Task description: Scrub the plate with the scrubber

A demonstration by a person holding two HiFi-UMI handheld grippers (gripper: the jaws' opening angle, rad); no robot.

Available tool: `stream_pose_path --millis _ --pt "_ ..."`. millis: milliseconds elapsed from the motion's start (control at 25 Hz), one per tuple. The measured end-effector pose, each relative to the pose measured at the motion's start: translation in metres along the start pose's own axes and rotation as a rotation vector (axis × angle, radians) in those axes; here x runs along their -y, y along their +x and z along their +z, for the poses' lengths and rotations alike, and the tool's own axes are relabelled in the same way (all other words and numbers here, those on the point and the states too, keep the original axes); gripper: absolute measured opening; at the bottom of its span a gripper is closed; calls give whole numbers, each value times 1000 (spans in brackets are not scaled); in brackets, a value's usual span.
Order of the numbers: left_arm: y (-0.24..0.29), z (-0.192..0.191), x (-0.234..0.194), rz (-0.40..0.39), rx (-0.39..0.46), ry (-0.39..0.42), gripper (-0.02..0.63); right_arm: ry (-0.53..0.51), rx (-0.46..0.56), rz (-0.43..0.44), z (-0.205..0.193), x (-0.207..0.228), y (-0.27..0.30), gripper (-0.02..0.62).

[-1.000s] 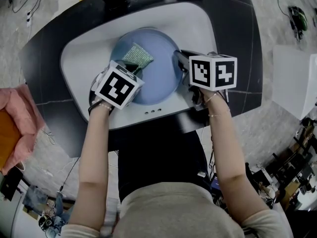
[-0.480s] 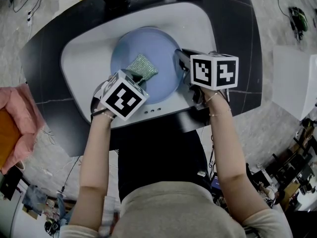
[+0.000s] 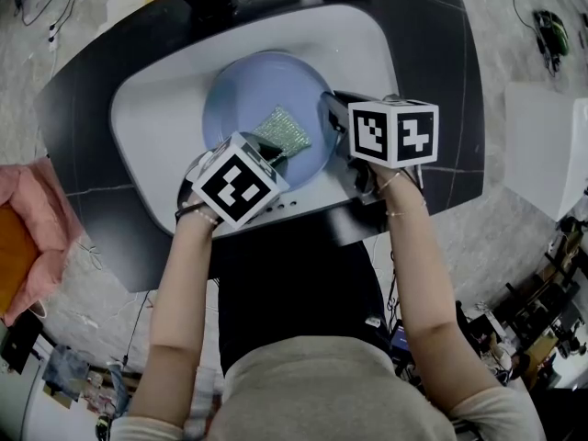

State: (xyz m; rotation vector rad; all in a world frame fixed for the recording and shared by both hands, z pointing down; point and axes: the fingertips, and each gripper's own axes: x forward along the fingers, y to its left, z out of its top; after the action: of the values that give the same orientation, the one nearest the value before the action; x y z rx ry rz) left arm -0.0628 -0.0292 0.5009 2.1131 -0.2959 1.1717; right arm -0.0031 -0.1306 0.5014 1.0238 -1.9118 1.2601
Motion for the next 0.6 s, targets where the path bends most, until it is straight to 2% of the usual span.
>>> stream_pose_path --millis 120,320,600 --pt "1 10 6 -31 33 -17 54 0 1 -1 0 -1 0 40" --pt "4 24 6 -35 82 -34 54 8 1 -2 -2 -1 0 40" --pt "5 41 -13 15 136 -58 54 15 -3 -5 -4 1 1 40"
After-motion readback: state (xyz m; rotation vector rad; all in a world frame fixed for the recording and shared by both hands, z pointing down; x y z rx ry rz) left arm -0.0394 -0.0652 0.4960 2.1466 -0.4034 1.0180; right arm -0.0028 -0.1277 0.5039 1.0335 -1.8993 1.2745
